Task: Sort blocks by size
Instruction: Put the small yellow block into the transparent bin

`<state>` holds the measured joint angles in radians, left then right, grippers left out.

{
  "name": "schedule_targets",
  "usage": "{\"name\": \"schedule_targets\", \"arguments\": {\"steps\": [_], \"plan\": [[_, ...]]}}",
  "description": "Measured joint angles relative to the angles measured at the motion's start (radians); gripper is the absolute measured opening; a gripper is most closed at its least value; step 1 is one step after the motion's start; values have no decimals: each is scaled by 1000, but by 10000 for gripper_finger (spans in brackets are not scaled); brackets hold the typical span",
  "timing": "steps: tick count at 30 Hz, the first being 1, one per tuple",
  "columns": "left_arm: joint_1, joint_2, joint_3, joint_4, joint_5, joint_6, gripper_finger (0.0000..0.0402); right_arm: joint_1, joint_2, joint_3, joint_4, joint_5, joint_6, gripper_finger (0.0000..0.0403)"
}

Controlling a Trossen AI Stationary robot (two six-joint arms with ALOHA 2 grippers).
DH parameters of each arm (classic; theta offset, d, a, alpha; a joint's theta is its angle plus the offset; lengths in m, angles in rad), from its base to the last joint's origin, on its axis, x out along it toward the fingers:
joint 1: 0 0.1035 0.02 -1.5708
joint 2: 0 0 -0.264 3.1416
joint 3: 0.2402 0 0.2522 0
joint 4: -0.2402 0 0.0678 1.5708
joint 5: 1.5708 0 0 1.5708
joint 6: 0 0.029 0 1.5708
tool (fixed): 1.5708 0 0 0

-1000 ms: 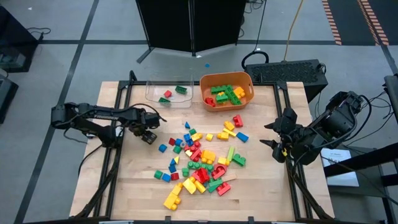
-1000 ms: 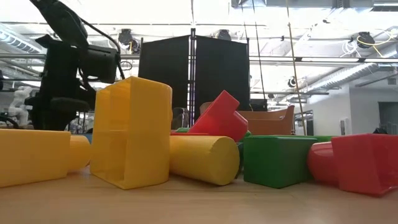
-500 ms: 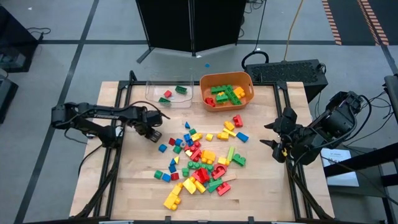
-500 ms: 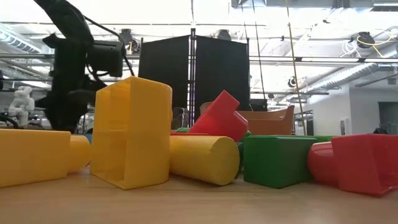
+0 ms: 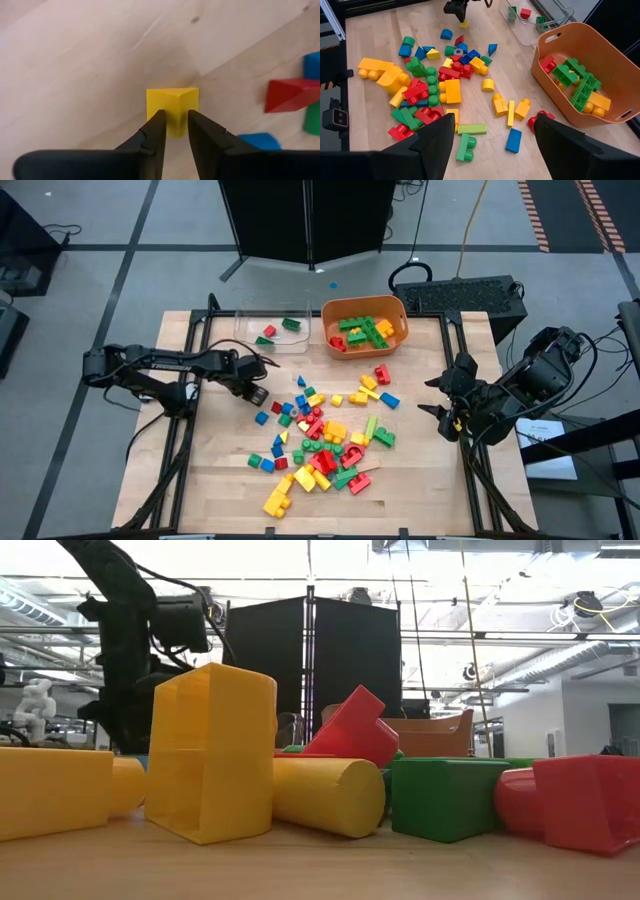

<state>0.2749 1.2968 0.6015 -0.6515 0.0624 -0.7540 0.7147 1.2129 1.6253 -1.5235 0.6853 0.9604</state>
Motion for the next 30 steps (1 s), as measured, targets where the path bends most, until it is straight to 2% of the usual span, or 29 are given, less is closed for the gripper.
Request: {"name": "schedule_targets", "arguments": {"steps": [9,11,13,16,21,25,30], "plan": [[0,0,81,-1,-38,57,6,1,0,0,0,18,-1,265],[-2,-1,106,-5,-52,139,4,1,0,0,0,19,-1,265],[-3,-1,145,-18,-49,284,13,1,0,0,0,21,-4,265],[-15,-2,198,-39,-17,586,43,1,0,0,0,21,-4,265],[-51,-2,244,-81,0,1037,115,1,0,0,0,21,14,265],[-58,-2,247,-130,4,1185,178,1,0,0,2,21,41,265],[-45,-2,231,-173,4,1216,254,1,0,0,11,21,48,265]]}}
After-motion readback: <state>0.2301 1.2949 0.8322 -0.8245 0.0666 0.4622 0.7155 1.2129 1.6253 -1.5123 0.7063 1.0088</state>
